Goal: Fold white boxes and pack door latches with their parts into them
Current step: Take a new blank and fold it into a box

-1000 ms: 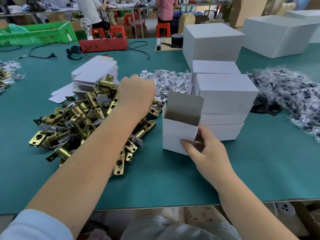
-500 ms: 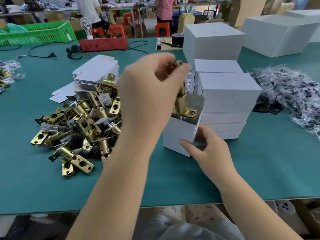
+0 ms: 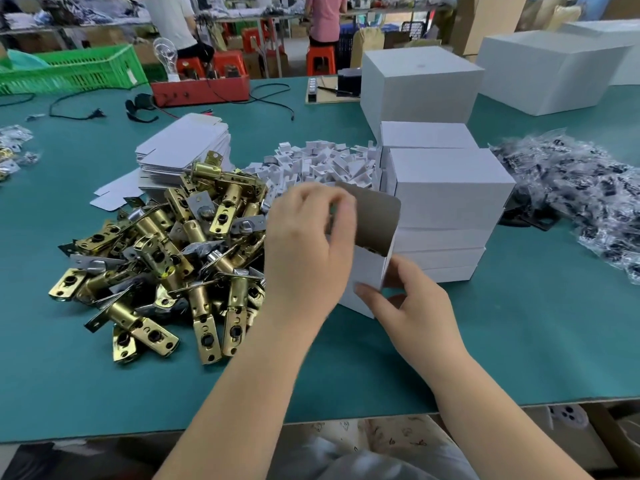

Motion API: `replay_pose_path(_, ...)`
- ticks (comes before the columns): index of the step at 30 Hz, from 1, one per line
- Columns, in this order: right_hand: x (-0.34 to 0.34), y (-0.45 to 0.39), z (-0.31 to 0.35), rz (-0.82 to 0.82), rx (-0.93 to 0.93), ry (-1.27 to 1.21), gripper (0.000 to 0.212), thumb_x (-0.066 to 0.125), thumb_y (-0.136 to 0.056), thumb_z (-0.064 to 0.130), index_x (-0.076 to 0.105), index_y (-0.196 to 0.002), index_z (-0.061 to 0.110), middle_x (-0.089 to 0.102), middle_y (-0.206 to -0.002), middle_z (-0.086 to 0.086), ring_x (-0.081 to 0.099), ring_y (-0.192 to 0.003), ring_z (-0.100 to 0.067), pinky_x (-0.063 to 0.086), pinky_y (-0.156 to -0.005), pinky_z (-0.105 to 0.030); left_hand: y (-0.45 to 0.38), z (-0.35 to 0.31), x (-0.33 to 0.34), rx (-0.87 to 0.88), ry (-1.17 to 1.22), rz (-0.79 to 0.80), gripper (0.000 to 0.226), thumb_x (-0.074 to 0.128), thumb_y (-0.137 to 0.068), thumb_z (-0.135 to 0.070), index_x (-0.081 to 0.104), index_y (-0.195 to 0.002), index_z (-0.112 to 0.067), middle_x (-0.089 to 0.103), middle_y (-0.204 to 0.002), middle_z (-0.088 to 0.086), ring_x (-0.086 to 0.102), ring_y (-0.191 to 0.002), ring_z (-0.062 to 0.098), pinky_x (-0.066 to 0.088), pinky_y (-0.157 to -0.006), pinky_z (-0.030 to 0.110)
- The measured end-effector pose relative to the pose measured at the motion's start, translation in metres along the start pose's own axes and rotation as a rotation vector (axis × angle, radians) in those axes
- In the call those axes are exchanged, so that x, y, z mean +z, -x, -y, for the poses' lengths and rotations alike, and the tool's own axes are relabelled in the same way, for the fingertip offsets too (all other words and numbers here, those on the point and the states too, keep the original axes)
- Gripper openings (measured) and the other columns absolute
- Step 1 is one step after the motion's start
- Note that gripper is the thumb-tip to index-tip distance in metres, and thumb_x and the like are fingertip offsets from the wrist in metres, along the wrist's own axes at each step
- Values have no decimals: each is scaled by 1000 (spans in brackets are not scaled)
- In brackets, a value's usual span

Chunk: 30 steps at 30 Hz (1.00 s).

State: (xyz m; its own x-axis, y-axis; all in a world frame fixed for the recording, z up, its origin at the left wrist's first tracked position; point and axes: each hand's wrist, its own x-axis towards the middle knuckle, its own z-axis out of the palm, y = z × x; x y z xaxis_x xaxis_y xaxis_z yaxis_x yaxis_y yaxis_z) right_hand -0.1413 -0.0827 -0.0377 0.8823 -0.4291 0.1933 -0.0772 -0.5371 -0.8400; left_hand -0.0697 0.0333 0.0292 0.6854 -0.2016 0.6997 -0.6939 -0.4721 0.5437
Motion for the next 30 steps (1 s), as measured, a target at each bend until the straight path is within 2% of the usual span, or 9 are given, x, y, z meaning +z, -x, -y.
replay_pose_path(3, -1, 0, -3, -14, 11, -7, 30, 64, -80, 48, 58, -96, 23, 63, -87, 15, 57, -76, -8, 53, -70, -35, -39, 15, -9, -139, 14, 113, 24, 48, -100, -23, 64, -116, -16, 60, -104, -8, 56, -88, 2, 41, -78, 10)
replay_pose_path(6, -3, -1, -6, -36, 37, -28, 26, 66, -81, 43, 58, -98, 25, 62, -90, 21, 57, -79, -5, 53, -69, -30, -89, 40, -1, -214, -143, 387, 31, 56, -95, -25, 58, -126, -20, 60, -121, 0, 59, -100, 14, 45, -83, 26)
replay_pose_path(8, -4, -1, -7, -27, 51, -53, 19, 65, -81, 43, 57, -97, 36, 61, -92, 29, 58, -79, 0, 50, -67, -24, -116, 55, 18, -234, -295, 574, 43, 60, -94, -23, 50, -136, -17, 56, -131, 6, 56, -106, 23, 41, -84, 30)
replay_pose_path(12, -3, -1, -6, -12, 52, -69, 24, 65, -82, 44, 48, -100, 49, 60, -95, 30, 59, -77, -2, 52, -70, -26, -140, 87, 61, -203, -546, 753, 42, 51, -95, -10, 48, -137, -6, 58, -130, 16, 56, -105, 29, 47, -87, 38)
replay_pose_path(15, -3, 0, -6, -9, 50, -83, 27, 66, -83, 42, 46, -100, 49, 61, -95, 28, 59, -78, -3, 54, -70, -29, -142, 106, 78, -173, -687, 857, 35, 44, -95, -5, 58, -126, -3, 61, -126, 16, 59, -107, 31, 49, -85, 38)
replay_pose_path(18, -3, -1, -8, 2, 40, -97, 24, 68, -83, 40, 50, -95, 51, 61, -95, 30, 58, -79, -2, 53, -68, -26, -142, 116, 89, -169, -718, 855, 31, 43, -91, -2, 64, -114, -5, 65, -115, 15, 59, -93, 30, 51, -80, 39)
replay_pose_path(20, -3, -1, -8, 10, 29, -101, 29, 68, -82, 41, 49, -91, 61, 59, -97, 32, 59, -81, -1, 51, -68, -20, -141, 119, 92, -186, -705, 819, 32, 42, -89, 0, 64, -111, -7, 66, -110, 13, 57, -87, 29, 49, -74, 37)
replay_pose_path(25, -5, -1, -6, 15, 17, -115, 32, 68, -83, 40, 47, -91, 63, 58, -99, 36, 59, -82, 2, 47, -64, -11, -138, 124, 93, -222, -655, 640, 20, 47, -90, 0, 65, -95, -7, 66, -99, 12, 55, -80, 29, 43, -65, 36)
replay_pose_path(30, -5, -2, -4, 5, 5, -100, 37, 68, -83, 39, 46, -88, 68, 56, -100, 39, 58, -82, 4, 45, -63, -7, -139, 120, 88, -282, -556, 520, 30, 48, -90, 6, 67, -110, -4, 66, -113, 17, 60, -101, 33, 48, -79, 36)
